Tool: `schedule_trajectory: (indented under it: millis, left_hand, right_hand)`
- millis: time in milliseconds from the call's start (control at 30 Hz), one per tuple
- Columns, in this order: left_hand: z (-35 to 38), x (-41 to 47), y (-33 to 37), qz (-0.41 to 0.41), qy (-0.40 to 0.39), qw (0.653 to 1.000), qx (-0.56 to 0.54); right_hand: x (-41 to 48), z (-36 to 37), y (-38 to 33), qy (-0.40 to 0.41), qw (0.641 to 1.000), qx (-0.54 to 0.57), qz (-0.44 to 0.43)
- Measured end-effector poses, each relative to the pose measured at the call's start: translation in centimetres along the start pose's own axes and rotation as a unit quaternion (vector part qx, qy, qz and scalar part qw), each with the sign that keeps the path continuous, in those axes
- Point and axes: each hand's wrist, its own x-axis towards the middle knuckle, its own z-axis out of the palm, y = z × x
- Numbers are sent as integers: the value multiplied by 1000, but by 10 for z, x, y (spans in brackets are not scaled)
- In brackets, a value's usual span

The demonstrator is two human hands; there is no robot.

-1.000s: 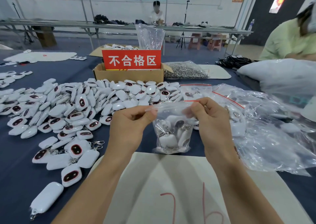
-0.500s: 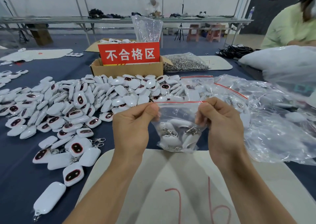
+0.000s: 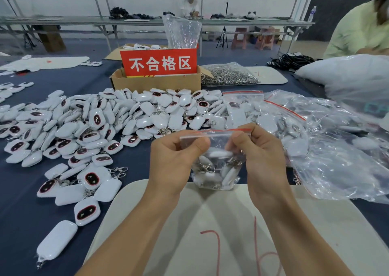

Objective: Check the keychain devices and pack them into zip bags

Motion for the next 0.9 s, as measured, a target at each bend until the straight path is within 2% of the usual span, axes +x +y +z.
schedule_trajectory:
  millis: [167,600,900]
  left_hand:
    - [3,-1,-1,-11,14,1000,-5]
    - [7,-6,-3,-33,30,999,11]
    - [11,-10,-2,-38,8,999,13]
  right_hand:
    - [-2,1,0,-38,999,0,6]
    - [-5,5,3,-60,998,22,4]
    - [-8,4,4,-70,997,41,15]
